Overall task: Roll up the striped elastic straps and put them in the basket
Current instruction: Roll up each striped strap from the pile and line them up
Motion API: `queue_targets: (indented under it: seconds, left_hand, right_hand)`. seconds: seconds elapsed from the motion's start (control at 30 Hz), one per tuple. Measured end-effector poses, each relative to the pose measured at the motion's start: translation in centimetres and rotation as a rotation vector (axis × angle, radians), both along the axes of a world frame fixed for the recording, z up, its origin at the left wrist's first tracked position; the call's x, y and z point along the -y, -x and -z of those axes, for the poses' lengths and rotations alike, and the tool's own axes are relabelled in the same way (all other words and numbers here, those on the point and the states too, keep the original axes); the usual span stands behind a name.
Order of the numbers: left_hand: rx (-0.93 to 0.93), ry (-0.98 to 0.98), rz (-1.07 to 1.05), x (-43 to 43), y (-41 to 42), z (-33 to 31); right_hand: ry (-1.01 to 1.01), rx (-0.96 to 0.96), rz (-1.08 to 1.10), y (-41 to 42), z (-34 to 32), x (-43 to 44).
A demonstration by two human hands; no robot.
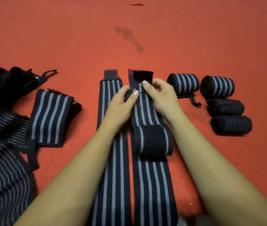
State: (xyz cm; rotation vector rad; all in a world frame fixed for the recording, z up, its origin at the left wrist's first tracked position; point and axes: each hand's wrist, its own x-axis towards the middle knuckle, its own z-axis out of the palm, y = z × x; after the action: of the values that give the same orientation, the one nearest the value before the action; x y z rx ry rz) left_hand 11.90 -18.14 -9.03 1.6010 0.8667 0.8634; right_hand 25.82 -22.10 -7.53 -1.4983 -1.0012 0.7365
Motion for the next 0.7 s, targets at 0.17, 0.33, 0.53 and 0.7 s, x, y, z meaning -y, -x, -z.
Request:
queue_targets:
  seconds: [0.17, 0.33, 0.53, 0.7]
  left_hand:
    - [0.062, 0.012, -0.044, -0.8, -0.4, -0.1]
    - [0.102, 0.027, -0.096, -1.4, -0.7, 0.2]
    - [0.156, 0.059, -0.03, -1.5, -0.7, 0.4]
    - [0.189, 0.145, 0.069, -1.2, -0.6, 0.2]
  right_hand:
    - [-0.047, 0.063, 0.0, -1.2, 0.1, -0.4]
    - [-0.107, -0.03, -0.029, -1.3, -0.5, 0.1]
    - [-0.199, -0.155, 0.003, -1.2, -1.3, 0.3]
    - [-0.198, -0.108, 0.067, -1.1, -0.9, 0.1]
